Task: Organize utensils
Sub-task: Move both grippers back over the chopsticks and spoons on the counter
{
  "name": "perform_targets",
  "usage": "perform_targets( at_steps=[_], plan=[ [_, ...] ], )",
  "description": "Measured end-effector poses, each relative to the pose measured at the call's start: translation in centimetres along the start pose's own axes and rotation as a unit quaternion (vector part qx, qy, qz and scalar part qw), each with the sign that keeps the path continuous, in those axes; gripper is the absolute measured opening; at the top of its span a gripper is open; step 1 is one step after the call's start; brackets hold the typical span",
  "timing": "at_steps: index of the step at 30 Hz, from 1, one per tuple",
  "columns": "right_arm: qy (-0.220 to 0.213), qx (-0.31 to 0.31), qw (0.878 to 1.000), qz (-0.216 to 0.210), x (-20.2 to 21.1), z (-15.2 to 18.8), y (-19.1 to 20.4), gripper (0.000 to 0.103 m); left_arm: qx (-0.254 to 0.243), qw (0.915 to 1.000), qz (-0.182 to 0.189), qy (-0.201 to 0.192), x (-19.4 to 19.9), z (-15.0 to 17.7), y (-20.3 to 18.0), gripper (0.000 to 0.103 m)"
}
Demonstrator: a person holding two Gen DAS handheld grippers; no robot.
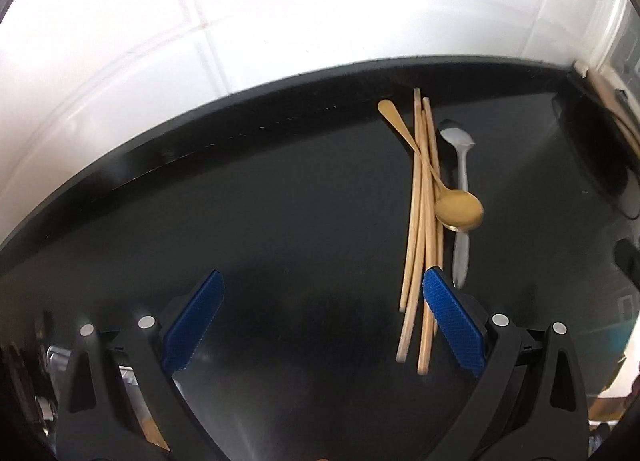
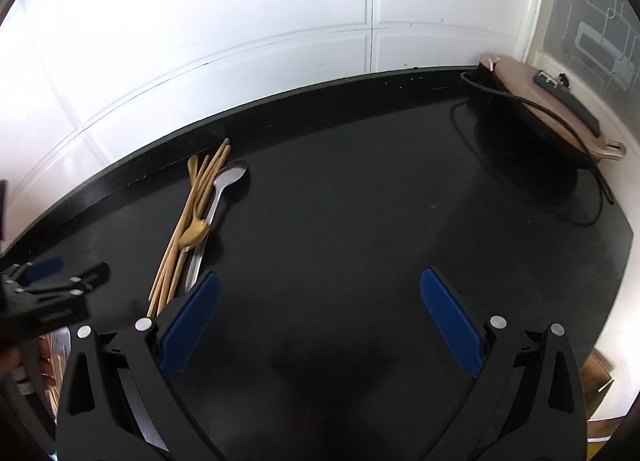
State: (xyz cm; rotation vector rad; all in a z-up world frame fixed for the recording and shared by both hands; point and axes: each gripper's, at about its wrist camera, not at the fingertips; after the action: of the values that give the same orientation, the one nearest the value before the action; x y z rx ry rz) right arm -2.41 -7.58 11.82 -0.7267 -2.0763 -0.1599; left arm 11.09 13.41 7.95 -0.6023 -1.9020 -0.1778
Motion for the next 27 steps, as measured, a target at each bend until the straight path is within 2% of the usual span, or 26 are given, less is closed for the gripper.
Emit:
perform_targets(
  at_steps=[5,9,13,18,21,27],
  plan=[
    [0.010,-0.006,1.000,0.000,-2.6,-2.1,0.5,0.097,-0.015,0.9995,0.003,0.027,-3.8,-2.1,-0.6,0.097],
    [0.003,0.017,1.000,-0.002,-4.7,-4.0,2.1,0.097,-0.030,0.9983,0.014,0.048,-6.4,-3.4,-0.8,0.097],
    [0.019,0.028,0.999,-0.011,-7.7,-5.8,4.6,0.097,-0.025,0.9979,0.023,0.055,-8.0,-4.4,0.0,0.097],
    [0.040,0.062,0.997,-0.028,-10.9,-7.0,8.8,0.097,-0.022,0.9984,0.030,0.043,-8.6,-5.3,1.0,0.097],
    [0.047,0.092,0.994,-0.023,-12.3,-6.8,10.9,0.097,-0.025,0.9984,0.032,0.039,-8.8,-5.9,1.4,0.097],
    [0.066,0.068,0.995,-0.008,-14.3,-6.2,10.5,0.097,-0.071,0.9968,0.035,0.017,-8.8,-6.1,1.8,0.098]
  ],
)
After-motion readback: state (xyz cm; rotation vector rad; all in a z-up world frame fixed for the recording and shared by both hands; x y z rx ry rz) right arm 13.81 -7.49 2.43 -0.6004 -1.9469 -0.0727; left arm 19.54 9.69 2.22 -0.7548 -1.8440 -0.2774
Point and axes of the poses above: each gripper's, at about its wrist camera, not at the fingertips, and x roughly against the way its jaws point, y to its left, z to its underside, and after that the axes turned 12 degrees about z, right-handed
